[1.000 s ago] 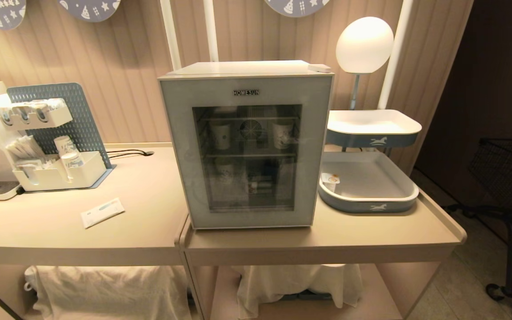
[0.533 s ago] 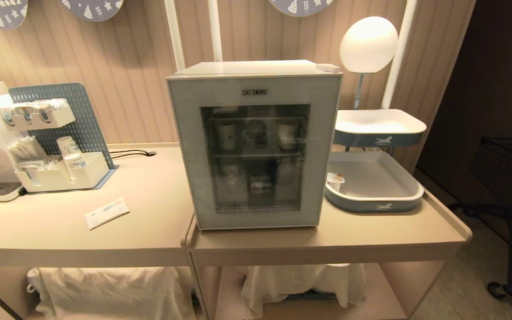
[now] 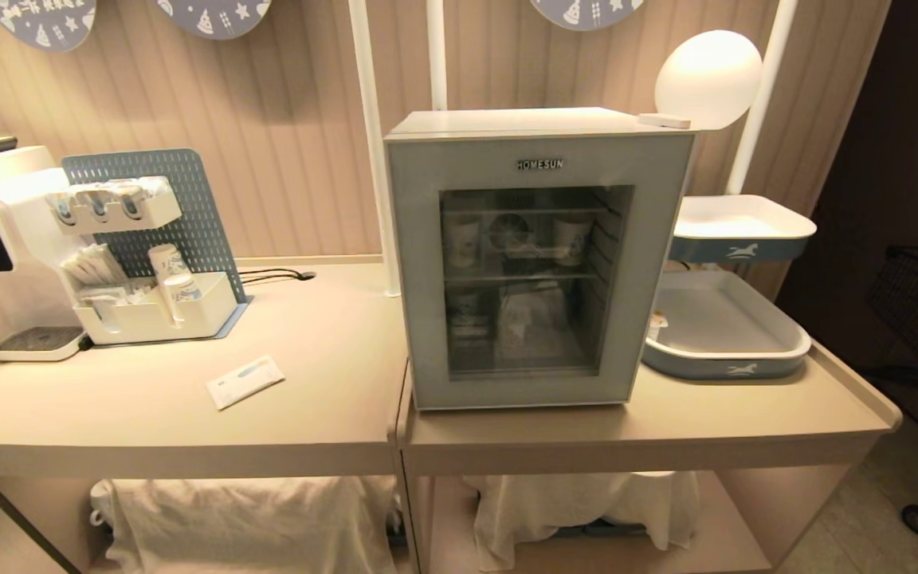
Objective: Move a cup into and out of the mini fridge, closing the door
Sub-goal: Open the freezer door
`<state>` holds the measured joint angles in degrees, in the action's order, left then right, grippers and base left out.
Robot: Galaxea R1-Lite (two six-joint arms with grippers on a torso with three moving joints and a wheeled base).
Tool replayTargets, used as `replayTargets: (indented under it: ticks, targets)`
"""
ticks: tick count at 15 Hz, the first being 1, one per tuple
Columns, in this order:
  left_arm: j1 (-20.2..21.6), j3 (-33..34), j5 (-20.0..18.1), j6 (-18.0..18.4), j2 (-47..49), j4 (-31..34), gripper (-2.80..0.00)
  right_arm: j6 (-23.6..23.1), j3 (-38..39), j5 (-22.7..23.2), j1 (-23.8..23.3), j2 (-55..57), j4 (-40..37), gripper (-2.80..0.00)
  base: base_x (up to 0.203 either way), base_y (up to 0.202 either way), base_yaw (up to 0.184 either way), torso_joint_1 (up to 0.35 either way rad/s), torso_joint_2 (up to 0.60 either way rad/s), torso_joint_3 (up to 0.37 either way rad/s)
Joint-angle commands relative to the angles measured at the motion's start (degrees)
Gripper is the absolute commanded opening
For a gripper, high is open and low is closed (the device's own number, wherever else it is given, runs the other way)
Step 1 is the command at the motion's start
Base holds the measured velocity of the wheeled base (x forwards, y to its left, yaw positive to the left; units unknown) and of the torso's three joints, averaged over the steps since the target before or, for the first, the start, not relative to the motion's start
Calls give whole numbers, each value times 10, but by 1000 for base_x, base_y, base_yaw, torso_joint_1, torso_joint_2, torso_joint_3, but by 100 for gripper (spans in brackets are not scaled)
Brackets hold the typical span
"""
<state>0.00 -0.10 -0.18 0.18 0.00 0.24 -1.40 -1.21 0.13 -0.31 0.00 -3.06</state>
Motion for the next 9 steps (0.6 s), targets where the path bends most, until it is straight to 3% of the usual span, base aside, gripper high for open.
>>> replayTargets:
  ticks: [1, 9]
  targets:
    - [0, 0, 0, 0, 1, 0, -280, 0, 0, 0, 0, 1, 0, -280, 0, 120, 4, 1, 2, 2]
    - [0, 0, 0, 0, 1, 0, -280, 2, 0, 0, 0, 1, 0, -280, 0, 7, 0, 0, 0, 0]
